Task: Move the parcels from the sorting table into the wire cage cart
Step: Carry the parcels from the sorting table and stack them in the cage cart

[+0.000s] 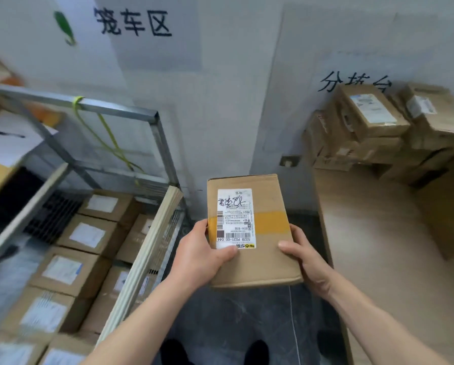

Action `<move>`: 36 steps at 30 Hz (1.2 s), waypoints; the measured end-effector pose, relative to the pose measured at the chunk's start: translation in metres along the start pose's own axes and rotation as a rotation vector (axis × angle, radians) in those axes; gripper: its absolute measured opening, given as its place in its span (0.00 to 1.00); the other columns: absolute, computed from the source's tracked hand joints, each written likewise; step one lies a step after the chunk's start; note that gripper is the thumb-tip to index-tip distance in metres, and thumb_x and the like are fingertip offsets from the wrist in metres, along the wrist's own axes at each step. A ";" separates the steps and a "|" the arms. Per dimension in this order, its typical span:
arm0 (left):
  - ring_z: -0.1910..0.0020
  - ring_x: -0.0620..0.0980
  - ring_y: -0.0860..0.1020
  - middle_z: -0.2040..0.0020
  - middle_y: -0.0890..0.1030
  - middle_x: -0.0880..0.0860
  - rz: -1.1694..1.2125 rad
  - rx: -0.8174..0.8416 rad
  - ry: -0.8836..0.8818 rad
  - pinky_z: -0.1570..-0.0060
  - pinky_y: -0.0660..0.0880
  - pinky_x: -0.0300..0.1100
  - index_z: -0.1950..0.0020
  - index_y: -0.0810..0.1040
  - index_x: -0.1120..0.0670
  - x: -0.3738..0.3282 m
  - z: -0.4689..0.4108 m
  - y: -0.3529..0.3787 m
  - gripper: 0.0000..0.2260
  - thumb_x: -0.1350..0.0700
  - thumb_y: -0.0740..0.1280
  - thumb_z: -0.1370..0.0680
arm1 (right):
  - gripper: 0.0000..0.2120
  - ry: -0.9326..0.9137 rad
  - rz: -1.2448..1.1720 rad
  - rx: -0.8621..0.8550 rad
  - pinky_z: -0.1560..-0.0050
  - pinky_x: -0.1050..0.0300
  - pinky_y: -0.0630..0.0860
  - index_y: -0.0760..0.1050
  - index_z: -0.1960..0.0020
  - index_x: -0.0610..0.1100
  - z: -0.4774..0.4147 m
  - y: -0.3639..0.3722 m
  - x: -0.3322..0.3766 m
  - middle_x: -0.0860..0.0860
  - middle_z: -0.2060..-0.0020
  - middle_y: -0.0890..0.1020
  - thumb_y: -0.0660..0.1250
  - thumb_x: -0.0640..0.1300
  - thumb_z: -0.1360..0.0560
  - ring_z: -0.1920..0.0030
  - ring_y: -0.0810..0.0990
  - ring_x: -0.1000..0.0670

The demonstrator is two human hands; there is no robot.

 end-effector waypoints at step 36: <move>0.23 0.47 0.63 0.21 0.64 0.47 -0.011 -0.566 -0.603 0.26 0.63 0.45 0.20 0.61 0.49 0.302 0.093 -0.301 0.33 0.38 0.65 0.21 | 0.57 0.218 0.492 0.896 0.39 0.35 0.76 0.69 0.29 0.51 -0.199 0.481 -0.032 0.44 0.39 0.82 0.85 0.64 0.54 0.41 0.83 0.40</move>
Point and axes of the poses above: each hand's wrist, its own z-axis away from the middle knuckle, its own y-axis out of the palm, x = y × z, the point moved 9 cm from there along -z, towards the middle knuckle
